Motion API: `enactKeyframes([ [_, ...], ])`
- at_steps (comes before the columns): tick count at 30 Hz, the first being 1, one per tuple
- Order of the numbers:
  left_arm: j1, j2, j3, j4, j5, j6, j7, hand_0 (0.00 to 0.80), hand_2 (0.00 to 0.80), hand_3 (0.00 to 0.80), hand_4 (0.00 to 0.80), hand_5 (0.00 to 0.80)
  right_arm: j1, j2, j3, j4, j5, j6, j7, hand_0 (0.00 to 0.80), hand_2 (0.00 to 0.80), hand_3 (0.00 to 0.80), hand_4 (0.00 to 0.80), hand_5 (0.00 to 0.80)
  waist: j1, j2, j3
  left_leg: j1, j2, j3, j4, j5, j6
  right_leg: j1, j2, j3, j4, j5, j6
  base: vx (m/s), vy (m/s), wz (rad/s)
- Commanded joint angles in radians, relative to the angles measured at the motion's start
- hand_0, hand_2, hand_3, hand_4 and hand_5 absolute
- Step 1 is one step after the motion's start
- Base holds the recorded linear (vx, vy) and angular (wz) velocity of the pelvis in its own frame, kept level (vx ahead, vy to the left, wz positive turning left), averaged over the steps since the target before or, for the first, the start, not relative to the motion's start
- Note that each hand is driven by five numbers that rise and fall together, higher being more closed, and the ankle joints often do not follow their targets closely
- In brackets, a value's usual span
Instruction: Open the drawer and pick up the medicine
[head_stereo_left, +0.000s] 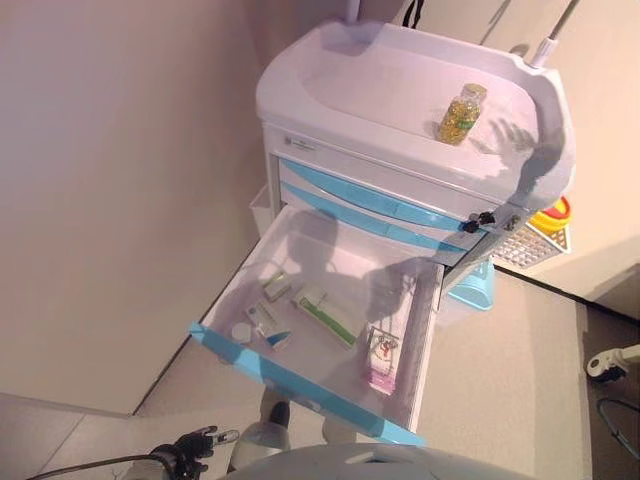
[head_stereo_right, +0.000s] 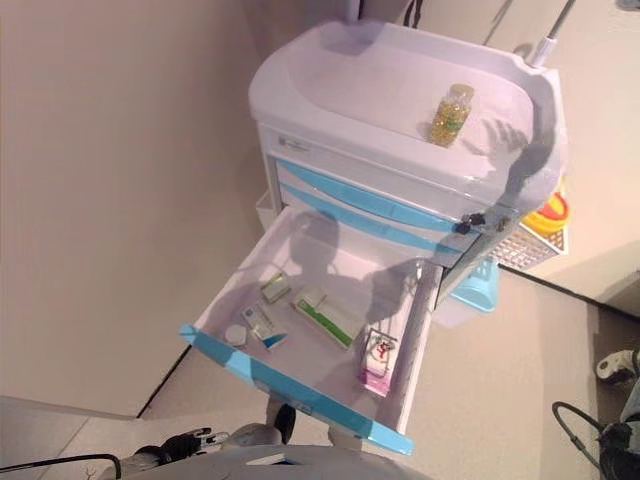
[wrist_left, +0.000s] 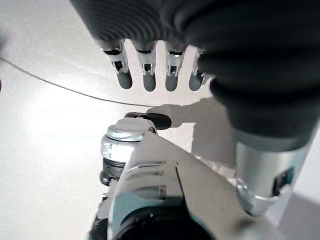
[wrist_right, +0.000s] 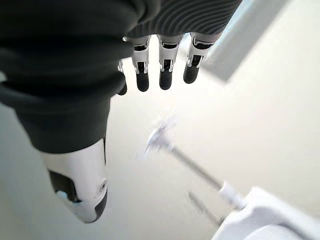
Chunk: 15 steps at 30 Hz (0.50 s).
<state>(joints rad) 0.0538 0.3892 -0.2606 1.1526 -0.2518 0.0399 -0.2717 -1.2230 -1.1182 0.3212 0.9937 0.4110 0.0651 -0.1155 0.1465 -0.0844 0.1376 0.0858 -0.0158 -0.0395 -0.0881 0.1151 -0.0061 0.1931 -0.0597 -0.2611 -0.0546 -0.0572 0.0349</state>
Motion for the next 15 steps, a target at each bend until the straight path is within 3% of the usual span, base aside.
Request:
enactKeyframes([
  [1, 0.004, 0.014, -0.038, 0.024, 0.045, -0.009, -0.016, 0.000, 0.000, 0.000, 0.000, 0.000, 0.136, -0.051, -0.101, -0.083, 0.053, -0.072, -0.034, 0.000, 0.000, 0.000, 0.000, 0.000, -0.024, 0.003, -0.048, 0.061, -0.043, 0.056, 0.010, -0.147, 0.034, -0.071, -0.020, 0.035, 0.079, 0.042, 0.052, -0.055, -0.038, -0.32],
  [4, -0.004, 0.009, -0.046, 0.013, 0.052, -0.007, -0.016, 0.000, 0.000, 0.000, 0.000, 0.000, 0.372, 0.005, -0.265, -0.146, 0.047, -0.103, 0.008, 0.000, 0.000, 0.000, 0.000, 0.000, -0.053, 0.005, -0.037, 0.064, -0.040, 0.080, 0.014, -0.156, 0.039, -0.083, -0.015, 0.067, 0.083, 0.043, 0.052, -0.059, -0.044, -0.42],
  [7, -0.018, -0.004, -0.043, 0.000, 0.053, 0.000, -0.006, 0.000, 0.000, 0.000, 0.000, 0.000, 0.643, 0.116, -0.391, -0.243, 0.016, -0.149, 0.064, 0.000, 0.000, 0.000, 0.000, 0.000, -0.097, 0.012, -0.020, 0.062, -0.033, 0.109, 0.017, -0.161, 0.045, -0.100, -0.007, 0.103, 0.088, 0.047, 0.050, -0.069, -0.056, -0.43],
  [8, -0.022, -0.007, -0.038, -0.006, 0.052, 0.002, -0.004, 0.000, 0.000, 0.000, 0.000, 0.000, 0.731, 0.164, -0.412, -0.280, 0.003, -0.182, 0.066, 0.000, 0.000, 0.000, 0.000, 0.000, -0.112, 0.015, -0.014, 0.062, -0.030, 0.118, 0.015, -0.162, 0.047, -0.106, -0.006, 0.111, 0.088, 0.050, 0.050, -0.058, -0.057, -0.52],
  [15, -0.040, -0.042, -0.012, -0.028, 0.056, 0.002, 0.017, 0.000, 0.000, 0.000, 0.000, 0.000, 1.023, 0.415, -0.417, -0.392, -0.063, -0.212, 0.107, 0.000, 0.000, 0.000, 0.000, 0.000, -0.172, 0.029, 0.008, 0.053, -0.017, 0.172, 0.014, -0.164, 0.047, -0.128, 0.001, 0.150, 0.070, 0.067, 0.052, -0.059, -0.050, -0.48],
])
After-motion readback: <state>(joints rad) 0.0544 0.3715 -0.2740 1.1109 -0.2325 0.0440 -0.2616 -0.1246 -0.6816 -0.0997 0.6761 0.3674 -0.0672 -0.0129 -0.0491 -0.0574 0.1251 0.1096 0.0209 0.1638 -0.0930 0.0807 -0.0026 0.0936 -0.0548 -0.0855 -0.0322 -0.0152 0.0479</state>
